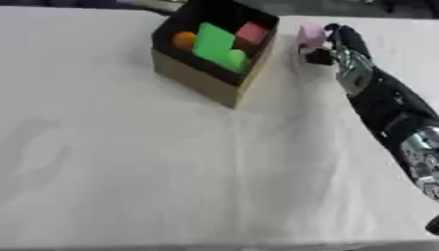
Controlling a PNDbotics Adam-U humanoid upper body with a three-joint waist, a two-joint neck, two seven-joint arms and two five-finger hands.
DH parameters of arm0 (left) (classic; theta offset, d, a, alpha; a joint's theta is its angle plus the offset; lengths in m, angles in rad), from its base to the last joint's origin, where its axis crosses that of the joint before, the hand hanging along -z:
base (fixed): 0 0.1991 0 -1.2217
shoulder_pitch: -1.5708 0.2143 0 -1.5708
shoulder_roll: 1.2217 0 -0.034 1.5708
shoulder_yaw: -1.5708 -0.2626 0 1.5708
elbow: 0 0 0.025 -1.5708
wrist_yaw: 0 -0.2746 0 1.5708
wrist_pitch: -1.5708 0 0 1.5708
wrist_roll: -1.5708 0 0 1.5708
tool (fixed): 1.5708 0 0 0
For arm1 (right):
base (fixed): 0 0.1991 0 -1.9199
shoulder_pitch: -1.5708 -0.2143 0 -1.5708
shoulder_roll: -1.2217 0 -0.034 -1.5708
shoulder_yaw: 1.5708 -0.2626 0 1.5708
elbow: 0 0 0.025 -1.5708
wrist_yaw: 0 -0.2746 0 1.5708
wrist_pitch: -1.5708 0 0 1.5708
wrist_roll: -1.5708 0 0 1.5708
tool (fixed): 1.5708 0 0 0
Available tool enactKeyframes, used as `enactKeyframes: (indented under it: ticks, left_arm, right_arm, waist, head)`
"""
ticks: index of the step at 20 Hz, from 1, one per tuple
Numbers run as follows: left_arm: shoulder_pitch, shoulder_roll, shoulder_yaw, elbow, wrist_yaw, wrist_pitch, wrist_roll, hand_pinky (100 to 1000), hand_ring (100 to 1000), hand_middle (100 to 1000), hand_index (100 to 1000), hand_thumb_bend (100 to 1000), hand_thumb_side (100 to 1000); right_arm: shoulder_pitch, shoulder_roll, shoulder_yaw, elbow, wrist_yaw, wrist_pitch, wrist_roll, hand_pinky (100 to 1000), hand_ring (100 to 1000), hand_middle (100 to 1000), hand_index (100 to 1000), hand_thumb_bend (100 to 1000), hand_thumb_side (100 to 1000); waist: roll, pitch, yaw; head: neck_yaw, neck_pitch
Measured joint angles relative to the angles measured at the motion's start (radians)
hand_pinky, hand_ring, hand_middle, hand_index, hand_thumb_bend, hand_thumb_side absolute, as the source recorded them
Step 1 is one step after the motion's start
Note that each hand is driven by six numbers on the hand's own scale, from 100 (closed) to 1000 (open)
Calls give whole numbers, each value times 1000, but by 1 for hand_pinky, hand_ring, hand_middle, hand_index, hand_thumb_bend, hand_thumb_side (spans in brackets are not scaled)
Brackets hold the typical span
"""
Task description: Pick up objects on the table and place them in the box.
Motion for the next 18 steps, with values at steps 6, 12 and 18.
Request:
enactKeyframes:
  ticks: [6, 12, 18]
  left_arm:
    - [0, 0, 0, 0, 1, 0, 0, 830, 674, 589, 776, 338, 685]
    - [0, 0, 0, 0, 1, 0, 0, 830, 674, 589, 776, 338, 686]
    - [0, 0, 0, 0, 1, 0, 0, 831, 674, 588, 776, 339, 685]
  right_arm:
    - [8, 2, 0, -1, -15, -10, -70, 620, 621, 562, 693, 182, 338]
    - [8, 2, 0, -8, -25, -22, -119, 605, 607, 524, 623, 148, 295]
    - [6, 2, 0, -51, -33, -44, -132, 603, 604, 516, 613, 131, 280]
  waist:
    - [3, 0, 0]
    - [3, 0, 0]
    - [3, 0, -6]
  head:
    - [0, 0]
    - [-1, 0]
    - [0, 1]
